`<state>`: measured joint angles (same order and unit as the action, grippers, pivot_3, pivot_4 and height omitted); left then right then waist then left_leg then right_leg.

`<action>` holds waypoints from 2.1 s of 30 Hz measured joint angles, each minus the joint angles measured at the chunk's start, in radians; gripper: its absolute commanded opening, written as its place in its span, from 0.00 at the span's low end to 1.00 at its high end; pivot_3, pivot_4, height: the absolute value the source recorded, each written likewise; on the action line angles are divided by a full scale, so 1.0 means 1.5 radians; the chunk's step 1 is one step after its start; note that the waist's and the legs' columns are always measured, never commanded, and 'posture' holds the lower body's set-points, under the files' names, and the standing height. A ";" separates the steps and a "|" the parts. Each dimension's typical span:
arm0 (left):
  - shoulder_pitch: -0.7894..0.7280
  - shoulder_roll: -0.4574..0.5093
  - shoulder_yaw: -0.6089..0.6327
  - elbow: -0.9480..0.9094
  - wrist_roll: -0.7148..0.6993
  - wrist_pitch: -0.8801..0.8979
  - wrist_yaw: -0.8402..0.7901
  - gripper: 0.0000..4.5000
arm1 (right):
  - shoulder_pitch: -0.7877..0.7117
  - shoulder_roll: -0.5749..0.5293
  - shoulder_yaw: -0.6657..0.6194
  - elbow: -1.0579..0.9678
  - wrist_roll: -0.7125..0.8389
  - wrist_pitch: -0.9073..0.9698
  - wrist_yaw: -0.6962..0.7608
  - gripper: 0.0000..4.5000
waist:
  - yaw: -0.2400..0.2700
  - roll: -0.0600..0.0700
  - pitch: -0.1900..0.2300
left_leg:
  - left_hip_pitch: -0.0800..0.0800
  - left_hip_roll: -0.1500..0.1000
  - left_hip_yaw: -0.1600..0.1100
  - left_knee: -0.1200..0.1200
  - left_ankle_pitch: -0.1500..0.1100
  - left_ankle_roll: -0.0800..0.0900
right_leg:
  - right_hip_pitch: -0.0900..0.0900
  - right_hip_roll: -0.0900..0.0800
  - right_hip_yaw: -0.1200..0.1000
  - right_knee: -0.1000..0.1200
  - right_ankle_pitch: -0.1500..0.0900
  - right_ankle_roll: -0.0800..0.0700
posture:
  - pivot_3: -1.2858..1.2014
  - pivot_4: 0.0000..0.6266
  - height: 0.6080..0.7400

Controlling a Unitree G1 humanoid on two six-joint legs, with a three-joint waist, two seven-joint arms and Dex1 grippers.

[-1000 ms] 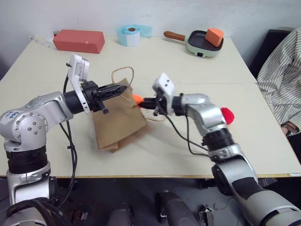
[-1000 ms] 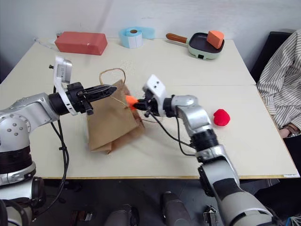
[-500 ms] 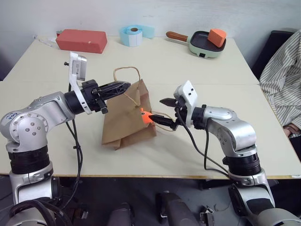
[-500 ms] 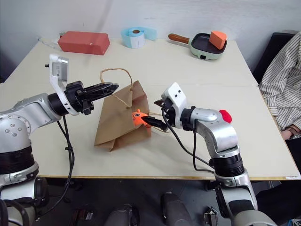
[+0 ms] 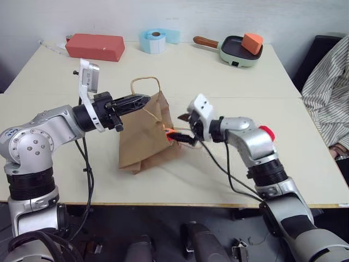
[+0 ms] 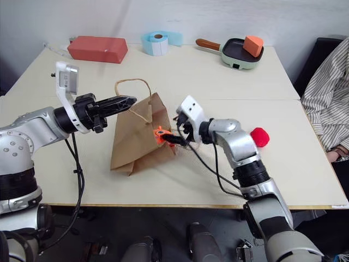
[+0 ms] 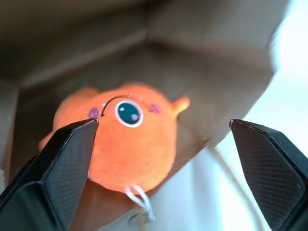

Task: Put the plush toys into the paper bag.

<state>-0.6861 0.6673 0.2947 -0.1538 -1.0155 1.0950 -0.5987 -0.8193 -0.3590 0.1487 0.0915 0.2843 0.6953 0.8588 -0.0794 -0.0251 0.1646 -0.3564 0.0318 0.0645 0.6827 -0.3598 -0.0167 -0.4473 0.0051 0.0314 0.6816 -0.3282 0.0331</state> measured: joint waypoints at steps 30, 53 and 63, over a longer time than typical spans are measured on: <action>0.061 0.063 0.040 0.039 -0.026 0.018 -0.087 0.00 | 0.370 -0.074 -0.361 -0.218 0.011 0.117 -0.376 1.00 | 0.014 0.000 0.000 | 0.001 0.000 0.001 0.000 0.000 0.000 | 0.001 0.001 0.002 -0.002 0.000 0.000 | 0.52 0.24 1.00; 0.069 0.059 0.042 0.031 -0.029 0.010 -0.060 0.00 | 0.218 -0.053 -0.204 -0.306 0.188 0.119 -0.249 0.01 | 0.011 0.000 0.000 | 0.001 0.000 0.001 0.000 0.000 0.000 | 0.001 0.001 0.002 -0.001 0.000 0.000 | 0.52 0.24 1.00; 0.076 0.054 0.062 0.022 -0.037 0.010 -0.046 0.00 | 0.241 -0.106 -0.228 -0.280 0.128 0.109 -0.299 0.21 | 0.032 0.000 0.000 | -0.003 0.000 -0.002 0.000 -0.001 0.002 | 0.000 0.000 0.001 -0.004 0.000 0.000 | 0.52 0.24 1.00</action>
<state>-0.5715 0.7490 0.3879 -0.1212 -1.0711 1.1093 -0.6671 -0.4578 -0.5176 -0.1939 -0.3289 0.4760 0.8593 0.4098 -0.0317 -0.0251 0.1645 -0.3607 0.0312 0.0609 0.6821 -0.3617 -0.0133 -0.4466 0.0055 0.0333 0.6753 -0.3282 0.0332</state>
